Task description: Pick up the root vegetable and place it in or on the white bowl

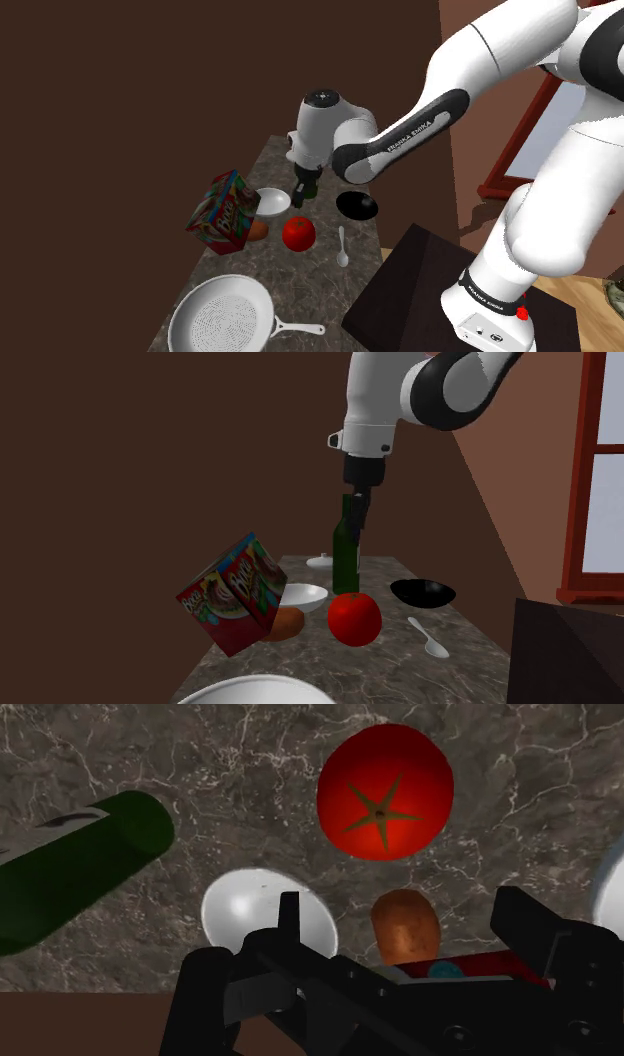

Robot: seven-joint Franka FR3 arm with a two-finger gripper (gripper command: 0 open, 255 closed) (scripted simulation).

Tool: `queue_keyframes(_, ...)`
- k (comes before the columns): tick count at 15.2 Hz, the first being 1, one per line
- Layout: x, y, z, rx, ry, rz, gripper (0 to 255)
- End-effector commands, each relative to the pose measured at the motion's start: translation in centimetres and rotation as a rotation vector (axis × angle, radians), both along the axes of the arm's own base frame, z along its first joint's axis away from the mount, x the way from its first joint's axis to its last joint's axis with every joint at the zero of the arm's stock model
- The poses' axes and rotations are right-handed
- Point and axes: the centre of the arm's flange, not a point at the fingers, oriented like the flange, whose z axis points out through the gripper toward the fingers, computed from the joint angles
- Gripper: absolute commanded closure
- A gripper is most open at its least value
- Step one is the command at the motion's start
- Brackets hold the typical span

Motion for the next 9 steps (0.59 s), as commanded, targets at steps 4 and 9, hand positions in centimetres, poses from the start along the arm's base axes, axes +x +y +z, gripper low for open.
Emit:
queue_keyframes(4, 2.8, 3.1, -5.4, -0.063, -0.034, 0.104, 0)
queue_keyframes(9, 5.3, 6.2, -10.8, -0.125, -0.066, 0.205, 0)
